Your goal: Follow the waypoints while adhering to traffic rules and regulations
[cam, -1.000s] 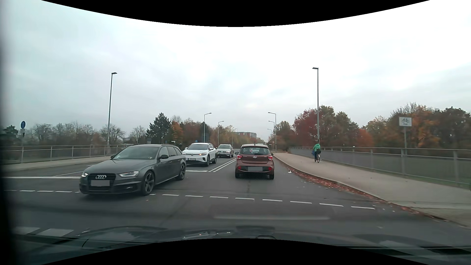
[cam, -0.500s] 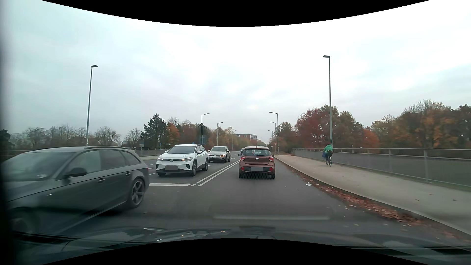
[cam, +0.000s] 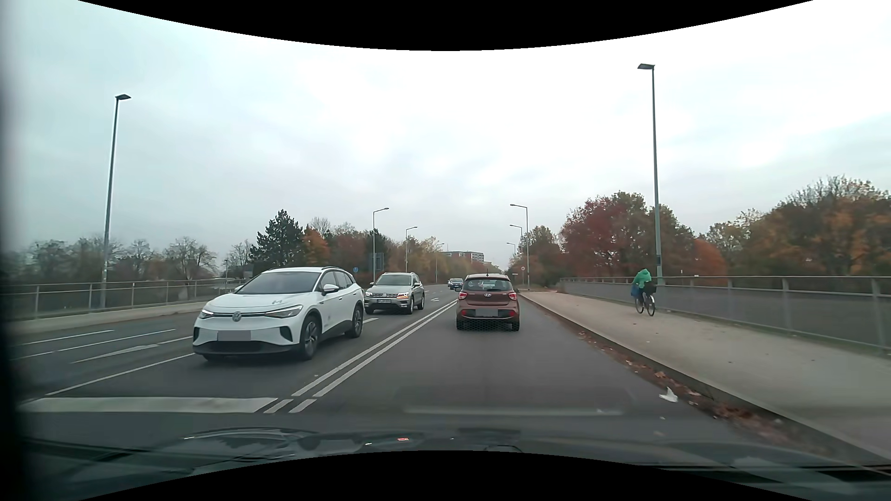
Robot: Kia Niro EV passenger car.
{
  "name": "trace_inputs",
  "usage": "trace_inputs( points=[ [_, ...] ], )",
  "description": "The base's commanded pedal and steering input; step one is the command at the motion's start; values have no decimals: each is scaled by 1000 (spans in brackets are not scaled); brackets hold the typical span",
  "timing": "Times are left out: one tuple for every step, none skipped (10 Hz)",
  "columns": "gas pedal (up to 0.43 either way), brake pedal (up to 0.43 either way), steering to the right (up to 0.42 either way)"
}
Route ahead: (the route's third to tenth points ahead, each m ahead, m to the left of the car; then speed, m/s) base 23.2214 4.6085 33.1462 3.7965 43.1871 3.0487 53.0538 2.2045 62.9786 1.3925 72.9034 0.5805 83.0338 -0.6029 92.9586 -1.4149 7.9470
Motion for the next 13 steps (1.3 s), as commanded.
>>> trace_inputs(
  points=[
    [177,0,30],
    [189,0,31],
    [197,0,30],
    [197,0,29],
    [197,0,28],
    [220,0,25],
    [228,0,21],
    [240,0,18],
    [248,0,14],
    [248,0,9],
    [248,0,6],
    [248,0,5],
    [248,0,5]
  ],
)
